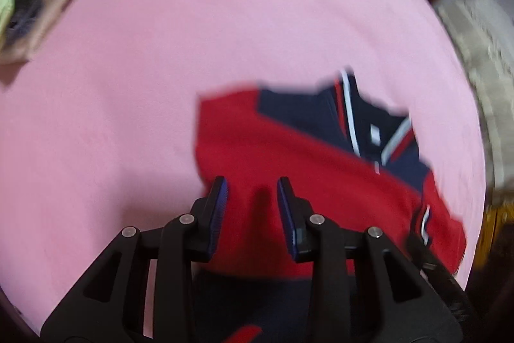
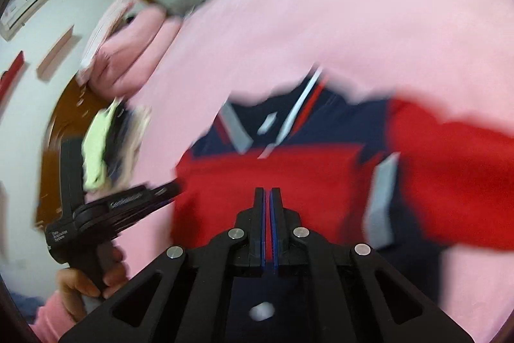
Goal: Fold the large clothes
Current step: 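Fold the held red sleeve across the jacket body toward the other sleeve with the left tool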
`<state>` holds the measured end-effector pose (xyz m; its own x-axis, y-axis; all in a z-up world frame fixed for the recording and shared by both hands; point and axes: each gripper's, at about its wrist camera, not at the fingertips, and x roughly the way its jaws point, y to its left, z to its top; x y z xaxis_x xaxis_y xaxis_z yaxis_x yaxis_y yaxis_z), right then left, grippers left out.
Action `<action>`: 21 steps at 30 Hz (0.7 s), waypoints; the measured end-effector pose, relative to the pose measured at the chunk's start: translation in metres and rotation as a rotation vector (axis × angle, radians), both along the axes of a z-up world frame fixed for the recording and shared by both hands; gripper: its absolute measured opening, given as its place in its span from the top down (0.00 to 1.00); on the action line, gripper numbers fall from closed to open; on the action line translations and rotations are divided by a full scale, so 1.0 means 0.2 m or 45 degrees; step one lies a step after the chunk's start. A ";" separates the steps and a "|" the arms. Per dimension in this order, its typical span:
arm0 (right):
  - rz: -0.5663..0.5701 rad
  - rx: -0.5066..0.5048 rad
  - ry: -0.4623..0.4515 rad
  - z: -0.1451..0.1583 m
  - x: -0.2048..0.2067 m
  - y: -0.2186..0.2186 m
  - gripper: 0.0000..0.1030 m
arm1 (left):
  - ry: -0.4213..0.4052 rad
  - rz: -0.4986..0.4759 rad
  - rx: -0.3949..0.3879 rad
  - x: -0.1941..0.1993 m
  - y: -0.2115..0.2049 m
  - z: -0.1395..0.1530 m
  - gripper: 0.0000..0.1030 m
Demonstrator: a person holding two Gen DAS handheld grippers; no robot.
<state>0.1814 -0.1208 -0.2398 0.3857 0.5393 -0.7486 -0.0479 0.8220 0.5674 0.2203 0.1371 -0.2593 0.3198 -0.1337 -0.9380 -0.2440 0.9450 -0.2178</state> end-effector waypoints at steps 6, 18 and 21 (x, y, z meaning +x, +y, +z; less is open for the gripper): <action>-0.039 -0.096 0.118 -0.18 0.03 0.09 0.97 | 0.083 -0.096 0.210 -0.13 0.00 -0.13 0.71; -0.276 -0.110 0.103 -0.08 -0.15 -0.55 0.86 | 0.082 -0.082 0.346 -0.31 0.08 0.00 0.70; -0.350 -0.099 0.102 -0.02 -0.27 -0.65 0.51 | 0.092 -0.080 0.283 -0.36 0.05 0.09 0.64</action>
<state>0.1275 -0.2510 -0.2440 0.4471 0.3624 -0.8178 0.2252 0.8392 0.4950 0.1484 0.1468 -0.2416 0.2486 0.0613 -0.9667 -0.1902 0.9816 0.0133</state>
